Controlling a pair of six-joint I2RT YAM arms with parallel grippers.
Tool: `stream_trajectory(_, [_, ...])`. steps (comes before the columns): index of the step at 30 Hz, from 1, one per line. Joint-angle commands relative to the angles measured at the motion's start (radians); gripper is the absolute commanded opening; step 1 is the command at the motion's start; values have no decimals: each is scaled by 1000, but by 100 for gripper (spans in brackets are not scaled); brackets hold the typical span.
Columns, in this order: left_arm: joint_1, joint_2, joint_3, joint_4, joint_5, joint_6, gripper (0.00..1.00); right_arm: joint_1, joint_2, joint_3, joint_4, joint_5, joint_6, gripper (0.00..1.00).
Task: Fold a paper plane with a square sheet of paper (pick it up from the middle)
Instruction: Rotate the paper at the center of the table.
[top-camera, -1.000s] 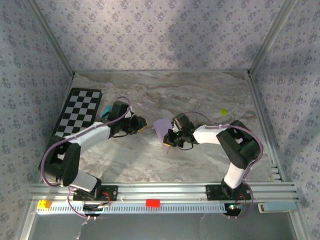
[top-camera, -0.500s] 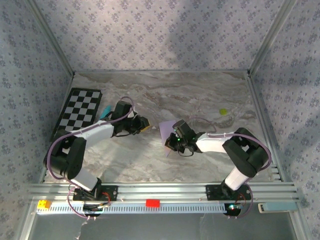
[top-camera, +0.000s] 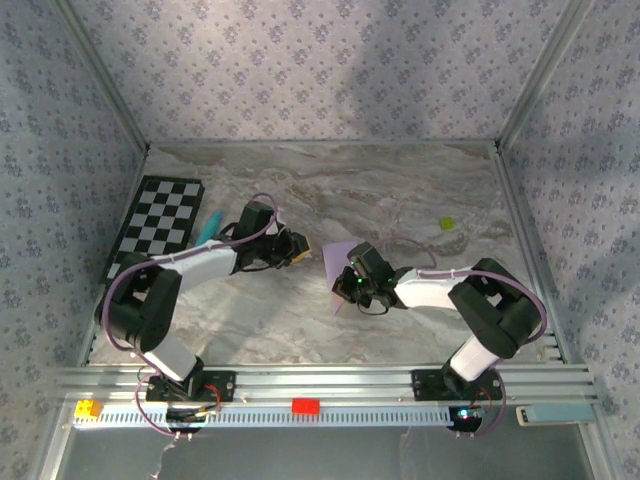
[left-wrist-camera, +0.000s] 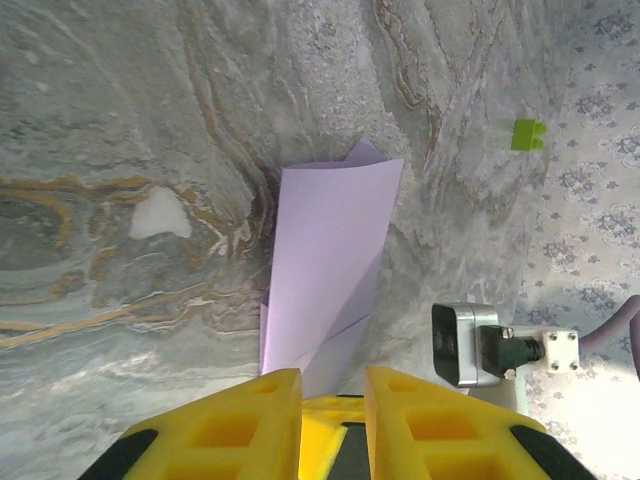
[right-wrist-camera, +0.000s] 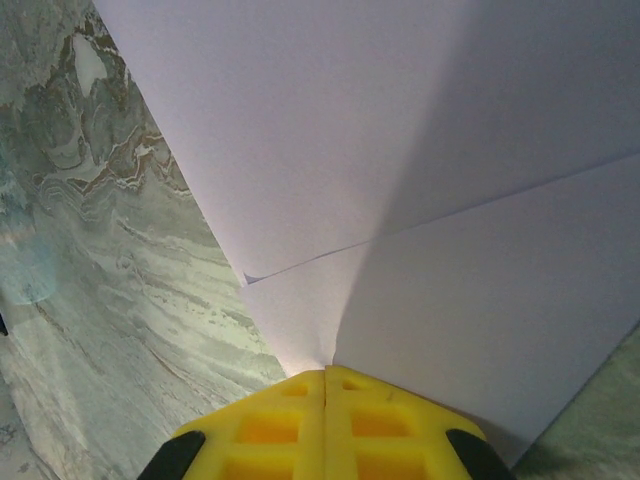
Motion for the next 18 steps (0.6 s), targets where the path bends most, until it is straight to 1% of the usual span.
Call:
stream_trajectory(1, [-22, 42, 55, 53, 36, -20, 23, 10, 2, -33, -45, 54, 34, 5])
stream_trajectory(9, [-65, 168, 138, 88, 75, -40, 20, 10, 4, -29, -42, 45, 28, 5])
stream_trajectory(18, [-105, 291, 205, 82, 79, -55, 17, 10, 3, -24, -45, 41, 34, 5])
